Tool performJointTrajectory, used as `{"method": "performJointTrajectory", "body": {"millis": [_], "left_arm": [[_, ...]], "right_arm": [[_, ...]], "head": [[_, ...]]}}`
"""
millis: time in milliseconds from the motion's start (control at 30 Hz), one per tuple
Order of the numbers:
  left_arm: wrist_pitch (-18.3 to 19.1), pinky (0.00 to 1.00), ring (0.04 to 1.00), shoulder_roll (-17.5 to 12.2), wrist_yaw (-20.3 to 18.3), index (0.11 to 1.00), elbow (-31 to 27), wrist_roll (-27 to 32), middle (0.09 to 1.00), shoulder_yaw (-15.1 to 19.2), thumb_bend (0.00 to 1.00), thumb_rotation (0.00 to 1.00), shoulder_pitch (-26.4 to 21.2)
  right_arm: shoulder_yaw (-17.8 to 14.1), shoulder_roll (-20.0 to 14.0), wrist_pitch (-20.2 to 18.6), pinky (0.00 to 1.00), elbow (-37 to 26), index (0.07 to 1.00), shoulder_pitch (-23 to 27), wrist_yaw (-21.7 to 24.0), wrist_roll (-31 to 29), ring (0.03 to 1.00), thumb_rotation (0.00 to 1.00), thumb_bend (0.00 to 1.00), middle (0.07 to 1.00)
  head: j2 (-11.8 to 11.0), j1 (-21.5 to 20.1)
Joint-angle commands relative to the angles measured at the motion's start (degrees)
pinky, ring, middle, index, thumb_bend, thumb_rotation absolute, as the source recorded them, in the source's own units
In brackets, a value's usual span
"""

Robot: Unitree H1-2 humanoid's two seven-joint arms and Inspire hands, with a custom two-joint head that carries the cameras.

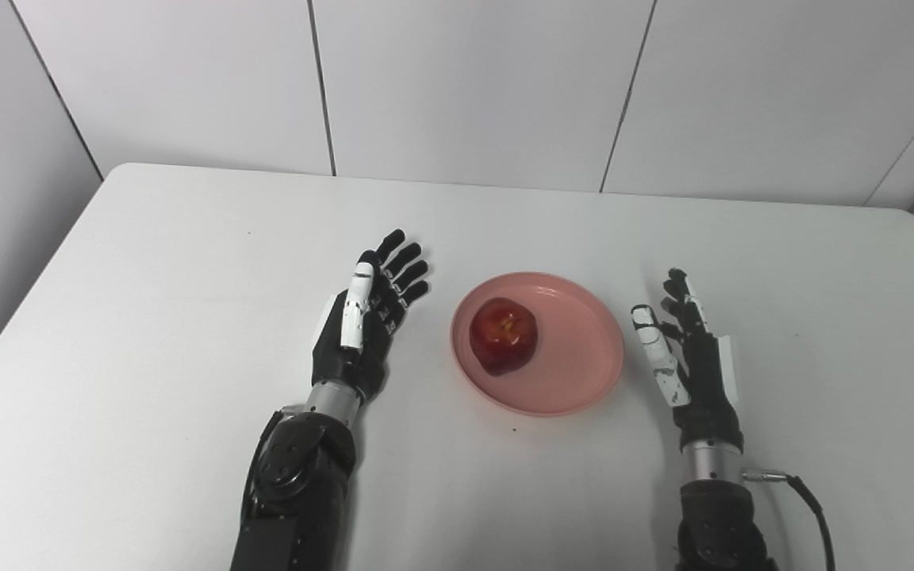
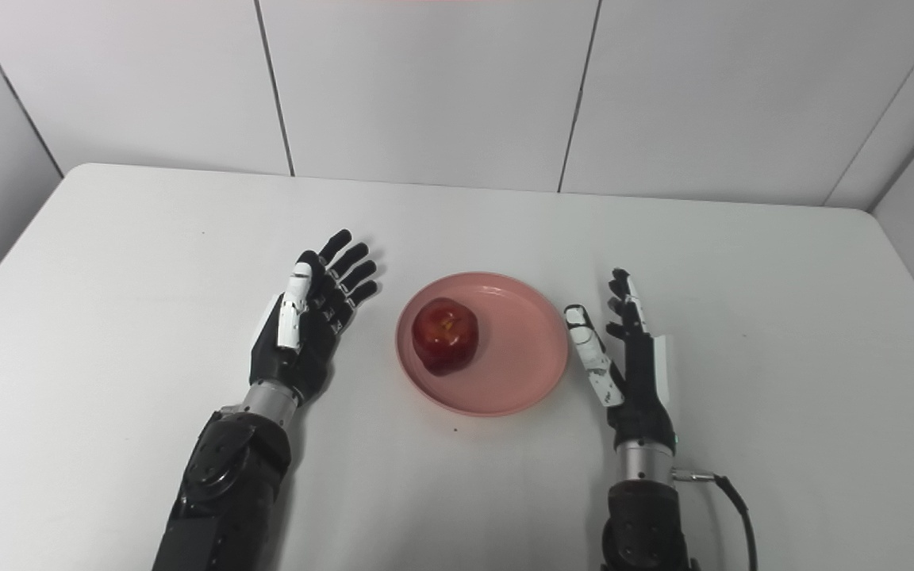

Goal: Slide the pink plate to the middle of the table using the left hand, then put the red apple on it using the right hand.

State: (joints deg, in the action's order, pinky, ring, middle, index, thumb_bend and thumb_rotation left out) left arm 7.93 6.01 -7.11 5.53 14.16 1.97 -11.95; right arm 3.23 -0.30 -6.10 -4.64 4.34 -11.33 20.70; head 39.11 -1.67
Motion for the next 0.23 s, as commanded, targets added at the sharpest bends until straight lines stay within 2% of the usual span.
{"method": "performJointTrajectory", "body": {"millis": [0, 200], "left_arm": [[2.4, 0.88, 0.888, -0.64, 1.27, 0.886, 0.32, -1.16, 0.901, -0.18, 0.37, 1.0, 1.61], [2.55, 0.89, 0.891, -0.82, 1.17, 0.889, -0.72, -1.53, 0.905, -0.65, 0.37, 1.0, 1.98]], "right_arm": [[0.01, 0.28, 3.86, 0.83, -1.04, 0.929, 1.34, -0.74, -0.42, 0.893, 1.0, 0.79, 0.918], [0.09, 0.2, 4.05, 0.83, -0.86, 0.928, 1.36, -1.06, -0.4, 0.891, 1.0, 0.79, 0.916]], "head": [[-0.09, 0.05], [-0.09, 0.23]]}}
